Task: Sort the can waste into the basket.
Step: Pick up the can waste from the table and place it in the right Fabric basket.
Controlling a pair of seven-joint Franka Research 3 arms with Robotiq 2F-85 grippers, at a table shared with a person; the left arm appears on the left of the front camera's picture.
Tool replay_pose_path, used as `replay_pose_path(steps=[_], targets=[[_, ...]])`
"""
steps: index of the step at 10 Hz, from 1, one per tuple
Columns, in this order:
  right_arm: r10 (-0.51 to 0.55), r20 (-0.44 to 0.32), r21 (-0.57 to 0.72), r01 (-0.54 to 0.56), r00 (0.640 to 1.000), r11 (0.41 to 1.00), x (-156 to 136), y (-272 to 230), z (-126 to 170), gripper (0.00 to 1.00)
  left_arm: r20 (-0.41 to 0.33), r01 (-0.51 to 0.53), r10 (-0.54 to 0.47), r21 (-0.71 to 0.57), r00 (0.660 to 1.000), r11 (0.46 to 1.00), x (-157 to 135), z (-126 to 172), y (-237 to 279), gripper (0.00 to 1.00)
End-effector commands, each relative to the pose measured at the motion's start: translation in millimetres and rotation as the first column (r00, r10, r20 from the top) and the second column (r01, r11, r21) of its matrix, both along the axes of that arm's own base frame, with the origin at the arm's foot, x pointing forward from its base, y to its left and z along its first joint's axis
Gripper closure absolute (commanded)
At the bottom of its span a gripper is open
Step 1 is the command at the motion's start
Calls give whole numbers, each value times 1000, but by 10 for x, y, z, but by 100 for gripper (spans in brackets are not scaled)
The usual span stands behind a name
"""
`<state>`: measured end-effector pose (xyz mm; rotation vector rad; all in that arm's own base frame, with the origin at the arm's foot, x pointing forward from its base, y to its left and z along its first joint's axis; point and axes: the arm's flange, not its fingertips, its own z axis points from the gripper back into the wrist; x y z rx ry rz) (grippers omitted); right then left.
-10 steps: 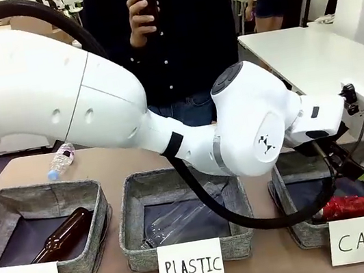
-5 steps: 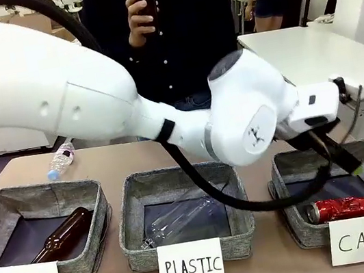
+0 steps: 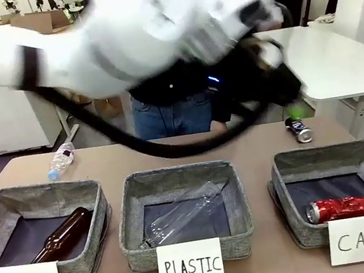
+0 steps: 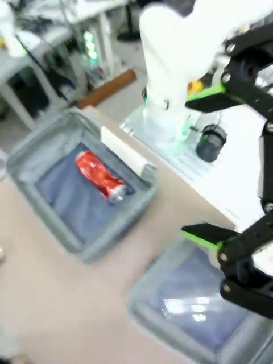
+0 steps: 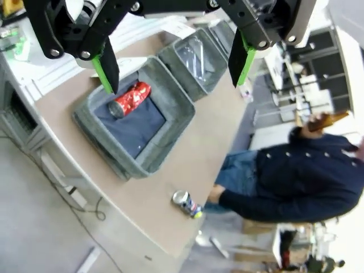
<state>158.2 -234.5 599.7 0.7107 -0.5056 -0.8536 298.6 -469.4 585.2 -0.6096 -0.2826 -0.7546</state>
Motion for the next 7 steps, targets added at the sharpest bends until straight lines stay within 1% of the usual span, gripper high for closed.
replay_pose_path(steps=[1,2,3,4,5,6,7], targets=[[90,9,14,-90,996,996,338,508,-56,0,-70,-145,144,-18,987,989,-201,91,1085,0],[151,17,31,-151,988,988,560,848,-112,0,-117,-249,240,-71,964,966,-225,189,1641,0],[219,30,58,-221,975,974,732,1212,-176,0,-170,-357,334,-130,927,925,-175,249,2196,0],[289,29,103,-291,957,951,871,1578,-261,0,-258,-444,391,-192,883,875,-134,252,2751,0],[340,19,188,-337,940,922,985,1916,-328,0,-357,-483,377,-279,855,830,-126,216,3242,0],[375,7,289,-361,927,887,1090,2222,-385,0,-454,-516,331,-379,827,768,-163,136,3715,0],[396,-14,410,-356,918,840,1180,2393,-428,0,-506,-532,274,-486,818,693,-210,84,4105,0]])
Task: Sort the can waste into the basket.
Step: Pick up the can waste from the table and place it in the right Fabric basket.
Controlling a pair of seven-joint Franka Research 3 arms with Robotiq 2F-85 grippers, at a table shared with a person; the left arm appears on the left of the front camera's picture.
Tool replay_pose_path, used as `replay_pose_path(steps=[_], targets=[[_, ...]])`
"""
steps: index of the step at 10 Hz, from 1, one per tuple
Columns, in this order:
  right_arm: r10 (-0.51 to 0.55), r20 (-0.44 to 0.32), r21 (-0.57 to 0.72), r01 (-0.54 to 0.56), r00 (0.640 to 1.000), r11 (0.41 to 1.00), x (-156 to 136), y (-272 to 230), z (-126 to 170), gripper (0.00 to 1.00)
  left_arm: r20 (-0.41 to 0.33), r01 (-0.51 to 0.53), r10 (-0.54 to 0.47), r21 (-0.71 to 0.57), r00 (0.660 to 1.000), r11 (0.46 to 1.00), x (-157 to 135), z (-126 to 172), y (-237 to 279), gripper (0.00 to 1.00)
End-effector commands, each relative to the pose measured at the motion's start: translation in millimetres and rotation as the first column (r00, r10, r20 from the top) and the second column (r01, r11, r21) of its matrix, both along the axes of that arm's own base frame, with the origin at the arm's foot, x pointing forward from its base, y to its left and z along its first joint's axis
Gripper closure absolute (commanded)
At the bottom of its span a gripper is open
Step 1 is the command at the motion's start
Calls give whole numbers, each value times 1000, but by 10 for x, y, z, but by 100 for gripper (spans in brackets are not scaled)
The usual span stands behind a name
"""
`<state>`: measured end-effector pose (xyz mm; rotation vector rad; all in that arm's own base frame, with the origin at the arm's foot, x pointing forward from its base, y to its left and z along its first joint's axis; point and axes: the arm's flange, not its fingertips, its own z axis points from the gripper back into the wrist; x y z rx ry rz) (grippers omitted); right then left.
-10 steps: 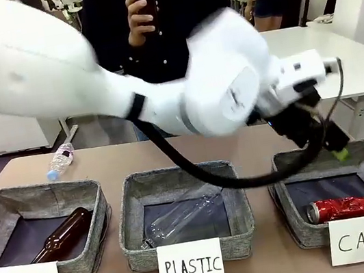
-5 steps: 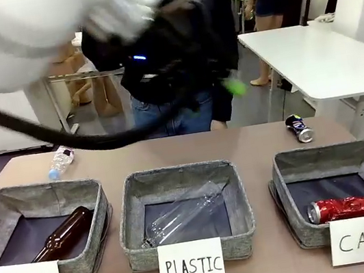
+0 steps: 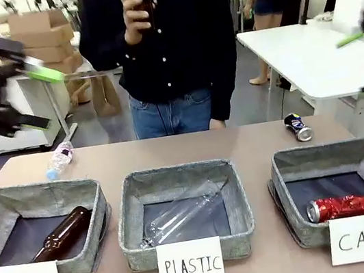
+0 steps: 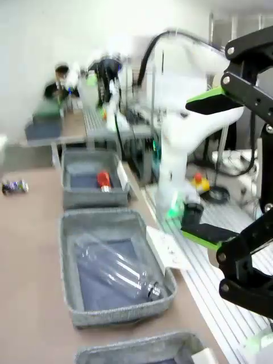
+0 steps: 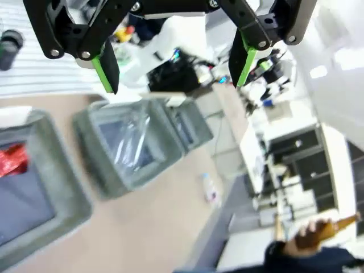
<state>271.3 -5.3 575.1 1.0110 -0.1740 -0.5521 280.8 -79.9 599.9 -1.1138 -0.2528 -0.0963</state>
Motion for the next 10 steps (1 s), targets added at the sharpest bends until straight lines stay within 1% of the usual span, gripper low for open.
replay_pose_path(steps=[1,2,3,4,5,10], targets=[[-15,-157,213,48,987,976,138,171,-225,0,-17,-73,71,-225,997,972,-82,-131,550,0],[-25,-269,324,115,963,939,228,179,-246,0,-42,-94,86,-274,995,957,-107,-244,859,0],[-86,-295,349,192,951,917,293,187,-262,0,-68,-87,69,-322,995,943,-107,-446,1150,0],[-116,-280,333,210,953,919,323,214,-265,0,-55,-43,27,-319,998,947,-99,-673,1256,0],[3,-232,292,67,973,954,317,183,-237,0,-53,-103,92,-283,994,953,-134,-184,1073,0],[3,-232,292,67,973,954,317,183,-237,0,-53,-103,92,-283,994,953,-134,-184,1073,0]])
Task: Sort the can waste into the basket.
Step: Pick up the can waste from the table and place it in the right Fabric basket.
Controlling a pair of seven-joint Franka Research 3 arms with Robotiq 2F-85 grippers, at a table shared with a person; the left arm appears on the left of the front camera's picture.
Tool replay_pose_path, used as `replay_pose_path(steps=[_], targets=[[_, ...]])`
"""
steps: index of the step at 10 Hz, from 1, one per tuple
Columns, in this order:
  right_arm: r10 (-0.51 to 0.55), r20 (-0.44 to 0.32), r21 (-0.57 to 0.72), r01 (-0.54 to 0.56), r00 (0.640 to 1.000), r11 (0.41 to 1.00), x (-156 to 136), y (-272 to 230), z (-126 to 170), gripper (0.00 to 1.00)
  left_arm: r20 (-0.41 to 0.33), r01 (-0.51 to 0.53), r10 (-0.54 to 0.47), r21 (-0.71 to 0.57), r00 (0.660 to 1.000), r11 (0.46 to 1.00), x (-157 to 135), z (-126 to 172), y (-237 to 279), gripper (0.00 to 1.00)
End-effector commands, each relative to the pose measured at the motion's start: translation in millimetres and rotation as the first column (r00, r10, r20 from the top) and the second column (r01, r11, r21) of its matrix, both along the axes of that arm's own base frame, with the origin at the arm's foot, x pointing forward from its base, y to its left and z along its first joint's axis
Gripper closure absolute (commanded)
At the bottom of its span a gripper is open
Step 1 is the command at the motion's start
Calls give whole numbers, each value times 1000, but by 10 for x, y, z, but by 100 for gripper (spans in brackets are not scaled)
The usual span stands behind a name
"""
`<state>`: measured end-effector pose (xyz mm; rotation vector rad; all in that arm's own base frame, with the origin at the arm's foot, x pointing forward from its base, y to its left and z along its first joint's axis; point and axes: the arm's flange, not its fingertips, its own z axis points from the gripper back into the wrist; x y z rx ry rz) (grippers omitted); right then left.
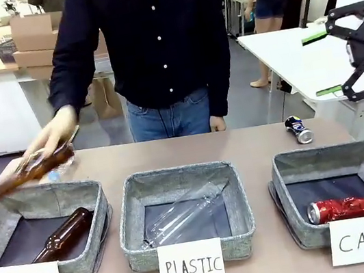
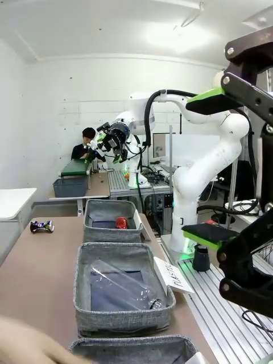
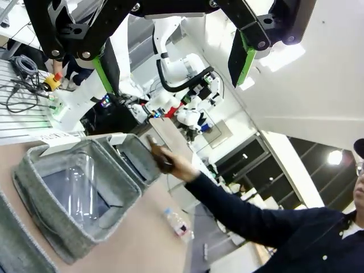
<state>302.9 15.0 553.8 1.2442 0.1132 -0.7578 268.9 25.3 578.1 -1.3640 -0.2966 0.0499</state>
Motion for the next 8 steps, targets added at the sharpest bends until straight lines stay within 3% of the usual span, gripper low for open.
replay_pose_path(steps=[1,8], targets=[[15,14,-20,-15,1000,1000,1,-20,-25,0,-3,3,-3,-23,1000,1000,-16,34,21,0],[15,14,-20,-15,1000,1000,1,-20,-25,0,-3,3,-3,-23,1000,1000,-16,34,21,0]])
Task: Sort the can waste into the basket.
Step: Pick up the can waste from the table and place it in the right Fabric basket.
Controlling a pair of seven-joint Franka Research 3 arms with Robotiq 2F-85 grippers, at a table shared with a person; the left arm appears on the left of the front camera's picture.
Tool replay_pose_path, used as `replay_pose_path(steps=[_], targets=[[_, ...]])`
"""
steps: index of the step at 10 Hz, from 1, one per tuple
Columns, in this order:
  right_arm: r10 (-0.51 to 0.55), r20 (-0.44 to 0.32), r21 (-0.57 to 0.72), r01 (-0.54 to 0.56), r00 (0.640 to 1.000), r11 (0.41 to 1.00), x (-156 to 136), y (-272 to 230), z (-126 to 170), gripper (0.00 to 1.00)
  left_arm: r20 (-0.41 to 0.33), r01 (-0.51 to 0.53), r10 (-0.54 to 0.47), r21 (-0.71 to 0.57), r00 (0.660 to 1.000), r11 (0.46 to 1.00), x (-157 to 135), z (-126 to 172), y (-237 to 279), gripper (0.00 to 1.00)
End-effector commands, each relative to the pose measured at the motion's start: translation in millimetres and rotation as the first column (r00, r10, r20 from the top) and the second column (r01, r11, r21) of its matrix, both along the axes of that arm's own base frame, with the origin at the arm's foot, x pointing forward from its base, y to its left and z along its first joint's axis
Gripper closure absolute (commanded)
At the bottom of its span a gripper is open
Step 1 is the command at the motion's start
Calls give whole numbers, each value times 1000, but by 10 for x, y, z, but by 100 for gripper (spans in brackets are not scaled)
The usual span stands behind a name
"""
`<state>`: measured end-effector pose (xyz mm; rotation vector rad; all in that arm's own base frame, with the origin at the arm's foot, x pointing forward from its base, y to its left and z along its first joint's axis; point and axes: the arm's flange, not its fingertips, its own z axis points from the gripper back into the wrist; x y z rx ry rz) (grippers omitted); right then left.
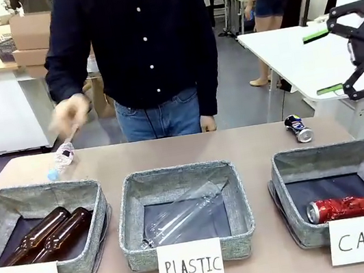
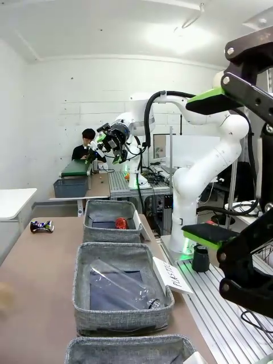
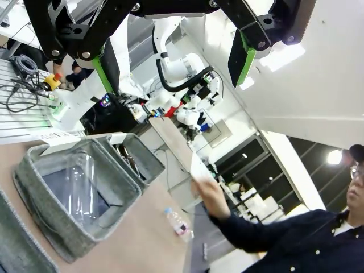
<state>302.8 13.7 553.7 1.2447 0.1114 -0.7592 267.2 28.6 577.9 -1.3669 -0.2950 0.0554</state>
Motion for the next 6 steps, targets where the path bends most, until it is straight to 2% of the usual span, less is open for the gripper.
replay_pose_path(steps=[1,2,3,4,5,6], targets=[[-1,0,0,1,1000,1000,1,0,0,0,1,6,-6,-20,1000,1000,2,37,-12,0],[42,49,-186,-32,998,982,19,-2,47,0,1,6,-6,-20,1000,1000,2,37,-12,0],[52,105,-339,-13,993,941,181,67,33,0,1,6,-6,-20,1000,1000,2,37,-12,0],[158,172,-468,-60,972,882,395,188,-13,0,1,6,-6,-20,1000,1000,2,37,-12,0],[160,204,-611,-2,966,792,613,237,-68,0,1,6,-6,-20,1000,1000,2,37,-12,0],[254,253,-700,-5,934,714,783,276,-111,0,1,6,-6,-20,1000,1000,2,37,-12,0]])
